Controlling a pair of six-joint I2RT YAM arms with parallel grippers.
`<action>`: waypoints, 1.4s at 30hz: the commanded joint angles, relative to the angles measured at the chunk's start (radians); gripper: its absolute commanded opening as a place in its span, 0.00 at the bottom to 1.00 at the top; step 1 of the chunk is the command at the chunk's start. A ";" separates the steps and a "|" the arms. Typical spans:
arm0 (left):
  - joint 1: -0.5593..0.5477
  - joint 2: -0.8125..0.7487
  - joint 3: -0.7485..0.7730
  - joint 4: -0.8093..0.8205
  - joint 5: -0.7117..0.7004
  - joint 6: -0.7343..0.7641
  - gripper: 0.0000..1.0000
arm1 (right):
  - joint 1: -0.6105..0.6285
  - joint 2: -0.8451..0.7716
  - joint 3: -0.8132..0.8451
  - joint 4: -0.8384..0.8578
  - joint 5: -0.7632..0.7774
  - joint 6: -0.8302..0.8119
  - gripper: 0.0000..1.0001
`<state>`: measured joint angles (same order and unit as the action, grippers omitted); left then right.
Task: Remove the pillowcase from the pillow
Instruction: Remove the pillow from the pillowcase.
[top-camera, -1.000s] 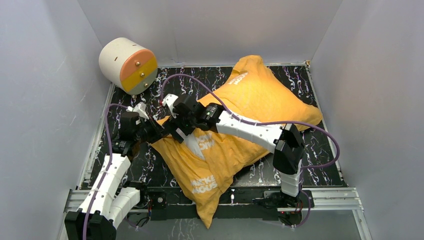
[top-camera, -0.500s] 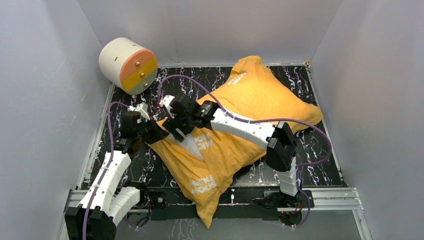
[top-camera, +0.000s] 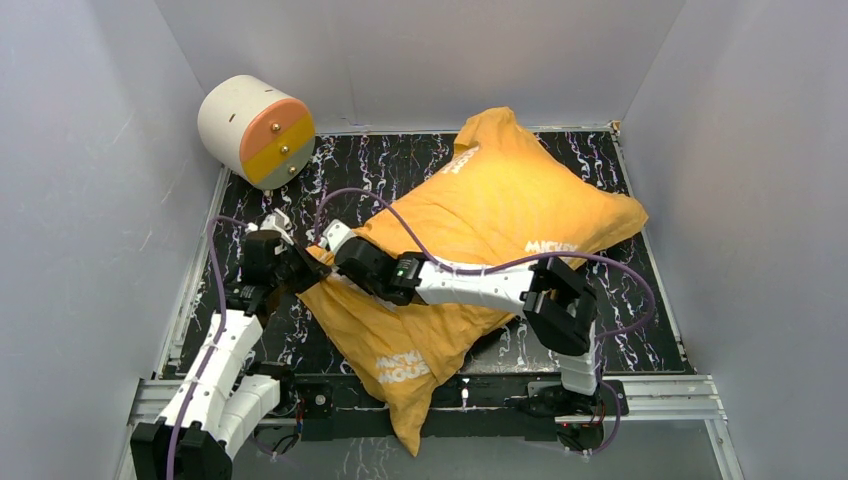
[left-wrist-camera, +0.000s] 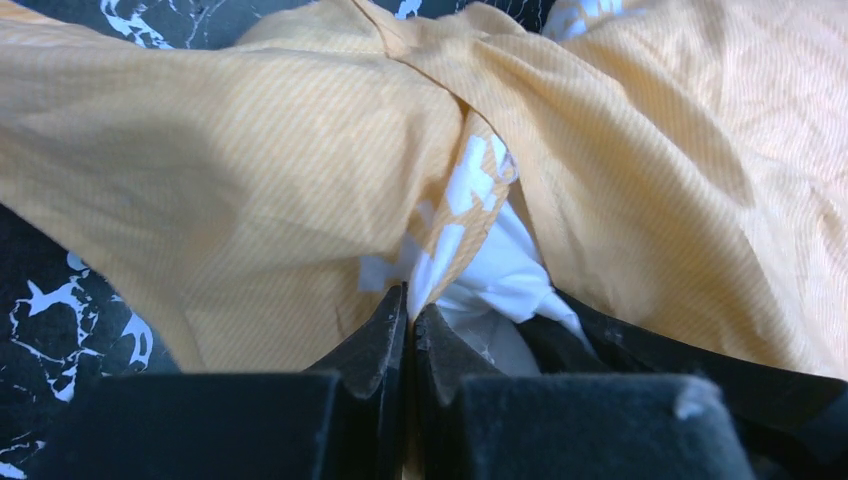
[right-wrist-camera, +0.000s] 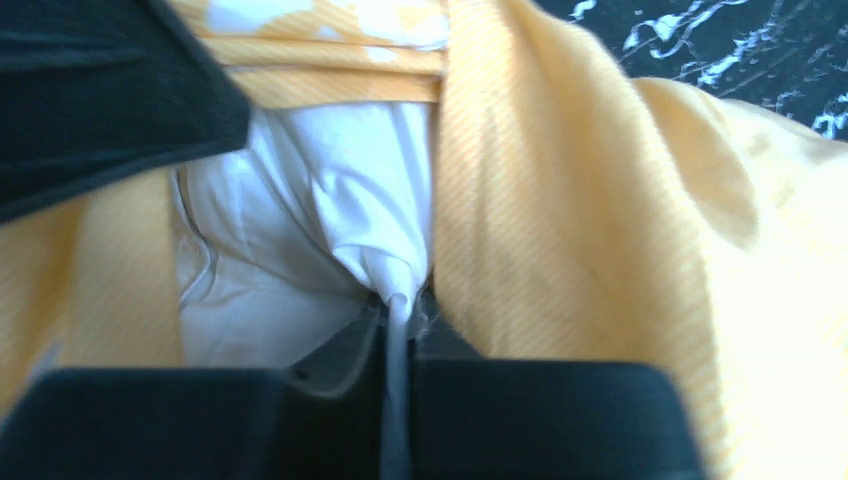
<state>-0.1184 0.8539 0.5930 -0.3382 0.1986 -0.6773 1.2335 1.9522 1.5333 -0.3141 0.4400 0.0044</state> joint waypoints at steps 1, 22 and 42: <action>0.005 -0.049 0.011 -0.061 -0.141 -0.039 0.00 | -0.019 -0.095 -0.137 -0.008 0.188 0.143 0.00; 0.045 0.324 0.409 -0.091 -0.309 0.236 0.16 | -0.036 -0.651 -0.411 0.236 -0.379 0.140 0.00; 0.210 0.508 0.342 0.023 -0.059 0.131 0.00 | -0.034 -1.044 -0.714 0.621 -0.448 0.165 0.00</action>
<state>-0.0479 1.2995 0.9283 -0.4908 0.5079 -0.5632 1.1629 1.0695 0.8101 0.0860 0.1524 0.1577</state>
